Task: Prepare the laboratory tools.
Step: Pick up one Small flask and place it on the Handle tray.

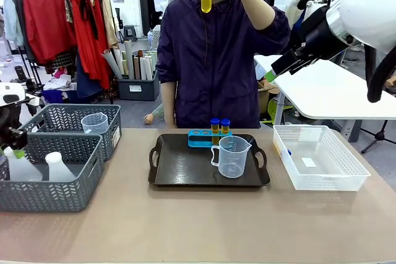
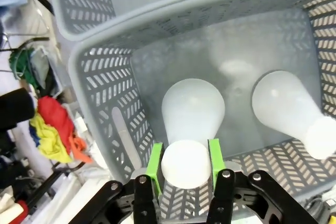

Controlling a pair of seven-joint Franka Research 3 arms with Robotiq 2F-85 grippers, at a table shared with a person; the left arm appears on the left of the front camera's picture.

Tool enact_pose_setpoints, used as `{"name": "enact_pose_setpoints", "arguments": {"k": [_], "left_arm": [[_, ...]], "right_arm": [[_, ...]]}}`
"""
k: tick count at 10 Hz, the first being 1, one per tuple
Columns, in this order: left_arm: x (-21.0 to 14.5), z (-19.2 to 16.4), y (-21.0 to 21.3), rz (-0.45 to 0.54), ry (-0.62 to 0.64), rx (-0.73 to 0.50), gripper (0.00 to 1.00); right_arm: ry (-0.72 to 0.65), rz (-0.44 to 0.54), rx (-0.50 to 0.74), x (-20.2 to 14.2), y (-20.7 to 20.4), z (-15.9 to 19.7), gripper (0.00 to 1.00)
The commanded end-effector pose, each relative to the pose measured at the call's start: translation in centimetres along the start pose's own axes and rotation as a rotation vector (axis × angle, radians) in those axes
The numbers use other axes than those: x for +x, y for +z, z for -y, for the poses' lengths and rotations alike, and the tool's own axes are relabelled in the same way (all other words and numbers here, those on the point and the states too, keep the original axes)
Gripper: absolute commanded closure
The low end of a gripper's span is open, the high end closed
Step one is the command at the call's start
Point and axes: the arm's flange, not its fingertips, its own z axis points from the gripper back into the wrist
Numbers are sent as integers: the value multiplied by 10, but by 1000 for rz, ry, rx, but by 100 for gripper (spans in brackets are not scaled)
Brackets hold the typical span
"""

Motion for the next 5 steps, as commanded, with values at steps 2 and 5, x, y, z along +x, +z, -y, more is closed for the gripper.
{"name": "enact_pose_setpoints", "arguments": {"k": [2, 5], "left_arm": [[12, 18, 74, 11, -45, 54, 100], [46, 48, 166, 52, -179, 173, 100]], "right_arm": [[-4, 6, 15, 0, 1, 1, 0], [-4, 6, 15, 0, 1, 1, 0]]}}
